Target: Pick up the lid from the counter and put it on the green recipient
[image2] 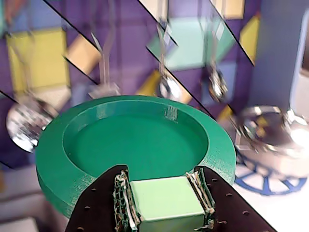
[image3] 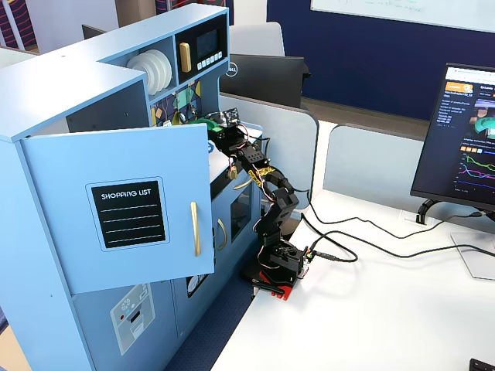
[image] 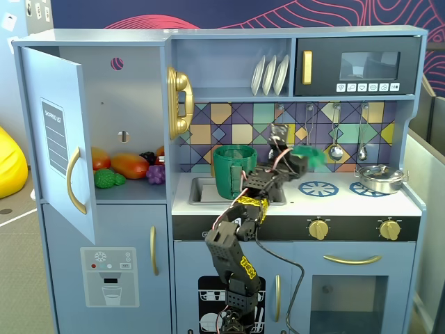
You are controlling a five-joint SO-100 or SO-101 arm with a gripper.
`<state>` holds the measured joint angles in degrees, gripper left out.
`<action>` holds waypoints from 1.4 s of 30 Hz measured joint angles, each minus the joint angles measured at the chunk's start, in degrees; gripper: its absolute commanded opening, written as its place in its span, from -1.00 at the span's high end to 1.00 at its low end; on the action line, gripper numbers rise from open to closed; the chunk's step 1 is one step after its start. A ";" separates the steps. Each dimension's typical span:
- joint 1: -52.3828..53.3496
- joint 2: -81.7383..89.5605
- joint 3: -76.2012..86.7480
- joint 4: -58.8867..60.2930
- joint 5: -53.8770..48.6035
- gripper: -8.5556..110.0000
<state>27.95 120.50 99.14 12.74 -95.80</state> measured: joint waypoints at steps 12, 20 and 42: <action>-13.62 3.78 -10.02 8.00 0.00 0.86; -20.30 3.69 -12.22 12.83 0.35 0.86; -25.40 -4.31 -12.22 12.74 -0.97 0.86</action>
<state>2.55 116.19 86.92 25.49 -96.77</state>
